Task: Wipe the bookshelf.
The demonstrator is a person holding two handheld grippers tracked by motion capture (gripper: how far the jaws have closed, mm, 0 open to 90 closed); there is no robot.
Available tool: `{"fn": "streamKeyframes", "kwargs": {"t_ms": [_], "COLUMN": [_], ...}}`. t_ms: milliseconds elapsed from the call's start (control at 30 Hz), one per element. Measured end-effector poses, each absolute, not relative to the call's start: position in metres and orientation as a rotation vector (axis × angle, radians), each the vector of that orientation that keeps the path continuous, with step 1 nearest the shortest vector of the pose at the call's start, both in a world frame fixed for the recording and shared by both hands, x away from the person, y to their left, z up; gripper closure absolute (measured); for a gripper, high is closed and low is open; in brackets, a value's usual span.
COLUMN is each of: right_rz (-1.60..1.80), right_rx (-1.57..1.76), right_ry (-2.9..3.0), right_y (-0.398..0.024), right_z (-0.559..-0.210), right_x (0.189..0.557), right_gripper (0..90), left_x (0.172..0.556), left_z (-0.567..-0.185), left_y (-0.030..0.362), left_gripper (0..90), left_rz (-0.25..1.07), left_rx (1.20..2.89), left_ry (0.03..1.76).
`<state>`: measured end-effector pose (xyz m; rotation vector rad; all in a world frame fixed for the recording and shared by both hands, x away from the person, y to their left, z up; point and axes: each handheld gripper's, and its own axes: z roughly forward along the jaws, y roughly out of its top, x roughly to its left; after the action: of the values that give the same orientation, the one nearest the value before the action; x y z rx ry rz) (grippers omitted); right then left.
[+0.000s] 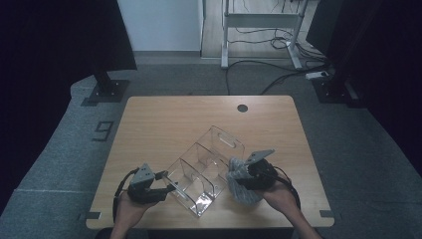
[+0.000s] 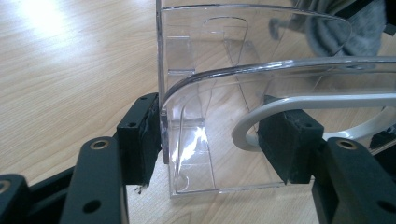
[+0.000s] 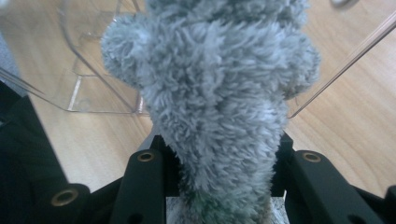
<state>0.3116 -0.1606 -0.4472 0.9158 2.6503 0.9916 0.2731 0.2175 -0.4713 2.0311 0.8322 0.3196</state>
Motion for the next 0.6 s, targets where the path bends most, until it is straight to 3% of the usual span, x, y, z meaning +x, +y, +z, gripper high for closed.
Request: {"fn": "streamKeyframes", "kwargs": {"t_ms": [600], "right_rz": [1.051], "right_rx": [0.858], "right_ry": [2.687], "right_y": [-0.146], "right_z": [-0.380], "right_x": [0.312], "right_gripper": [60.9], "left_x": [0.273], "left_z": [-0.471], "left_y": [0.218], "left_gripper": [40.2], "left_rz": [0.319], "left_rx": [2.033], "left_ry": [0.829]}}
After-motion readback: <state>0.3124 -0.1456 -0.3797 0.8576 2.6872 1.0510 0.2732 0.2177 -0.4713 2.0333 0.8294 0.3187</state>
